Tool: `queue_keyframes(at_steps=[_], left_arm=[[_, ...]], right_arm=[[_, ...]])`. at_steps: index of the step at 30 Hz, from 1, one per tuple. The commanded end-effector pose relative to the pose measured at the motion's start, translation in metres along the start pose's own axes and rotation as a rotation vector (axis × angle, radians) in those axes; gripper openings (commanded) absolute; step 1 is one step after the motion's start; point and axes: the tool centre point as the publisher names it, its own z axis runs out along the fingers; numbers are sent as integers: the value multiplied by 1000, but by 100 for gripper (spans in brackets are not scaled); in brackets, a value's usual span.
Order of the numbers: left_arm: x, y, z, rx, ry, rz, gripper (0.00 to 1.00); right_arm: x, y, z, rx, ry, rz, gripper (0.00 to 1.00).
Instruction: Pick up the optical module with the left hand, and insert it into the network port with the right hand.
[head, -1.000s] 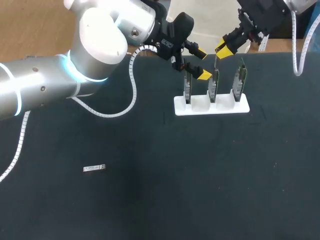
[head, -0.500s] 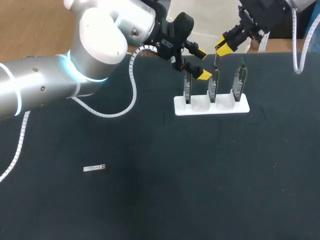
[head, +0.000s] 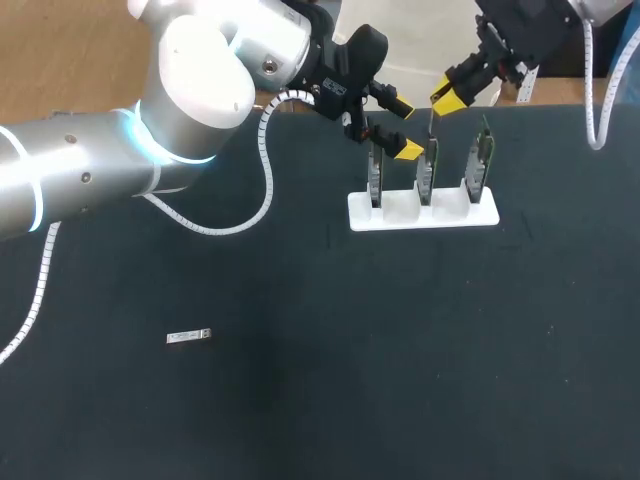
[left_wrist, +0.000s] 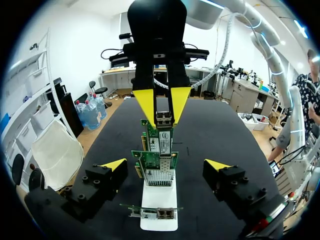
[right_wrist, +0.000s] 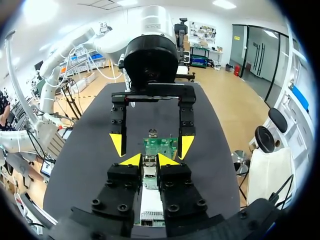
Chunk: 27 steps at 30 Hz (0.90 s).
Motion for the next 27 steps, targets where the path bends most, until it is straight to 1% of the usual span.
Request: queue_keyframes(at_steps=[1, 20, 21, 22, 23, 27], left_arm=[[0, 1, 0, 1, 1, 1, 100], [0, 1, 0, 1, 1, 1, 100], [0, 1, 0, 1, 1, 1, 100], [0, 1, 0, 1, 1, 1, 100], [0, 1, 0, 1, 1, 1, 100], [0, 1, 0, 1, 1, 1, 100]], right_arm=[[0, -2, 1, -4, 1, 2, 0], [6, -3, 6, -11, 8, 23, 0], [6, -3, 6, -11, 8, 24, 10], [6, -3, 6, -10, 8, 26, 95], [6, -3, 6, -7, 6, 28, 100], [6, -3, 5, -2, -3, 31, 100]])
